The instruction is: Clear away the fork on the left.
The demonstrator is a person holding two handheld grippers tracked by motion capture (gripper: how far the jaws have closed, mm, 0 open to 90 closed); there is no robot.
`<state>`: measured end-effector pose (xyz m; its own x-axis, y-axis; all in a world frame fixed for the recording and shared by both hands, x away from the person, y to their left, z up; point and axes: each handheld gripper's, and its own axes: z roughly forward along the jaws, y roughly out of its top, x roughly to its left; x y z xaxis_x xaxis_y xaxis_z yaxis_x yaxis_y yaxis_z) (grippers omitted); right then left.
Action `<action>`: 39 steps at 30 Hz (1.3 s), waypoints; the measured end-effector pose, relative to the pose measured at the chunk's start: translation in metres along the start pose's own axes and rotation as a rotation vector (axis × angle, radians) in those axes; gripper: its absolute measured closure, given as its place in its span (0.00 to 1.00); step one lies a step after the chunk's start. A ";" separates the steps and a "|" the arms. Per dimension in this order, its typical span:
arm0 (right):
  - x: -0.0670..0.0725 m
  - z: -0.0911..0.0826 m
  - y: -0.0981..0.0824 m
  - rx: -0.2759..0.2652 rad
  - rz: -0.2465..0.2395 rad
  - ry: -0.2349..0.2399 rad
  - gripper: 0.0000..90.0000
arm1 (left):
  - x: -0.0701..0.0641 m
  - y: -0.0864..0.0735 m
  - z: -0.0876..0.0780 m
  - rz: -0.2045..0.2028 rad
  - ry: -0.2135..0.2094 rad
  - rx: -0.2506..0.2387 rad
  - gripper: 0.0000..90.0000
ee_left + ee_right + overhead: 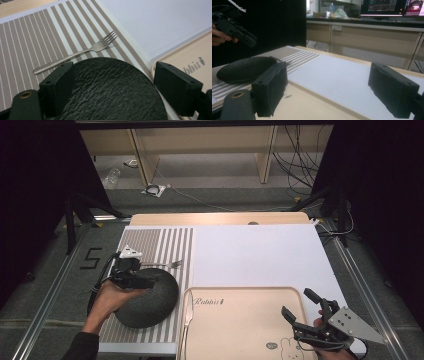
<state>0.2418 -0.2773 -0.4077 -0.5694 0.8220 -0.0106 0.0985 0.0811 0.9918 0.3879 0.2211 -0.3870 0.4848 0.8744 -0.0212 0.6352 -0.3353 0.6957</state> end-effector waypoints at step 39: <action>-0.001 0.001 -0.001 0.004 0.012 0.007 0.18 | 0.066 0.038 0.081 0.083 0.049 0.200 0.21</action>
<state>0.2430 -0.2772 -0.4089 -0.5742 0.8187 0.0024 0.1088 0.0734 0.9913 0.4925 0.2377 -0.4200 0.5137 0.8553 0.0681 0.7036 -0.4654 0.5369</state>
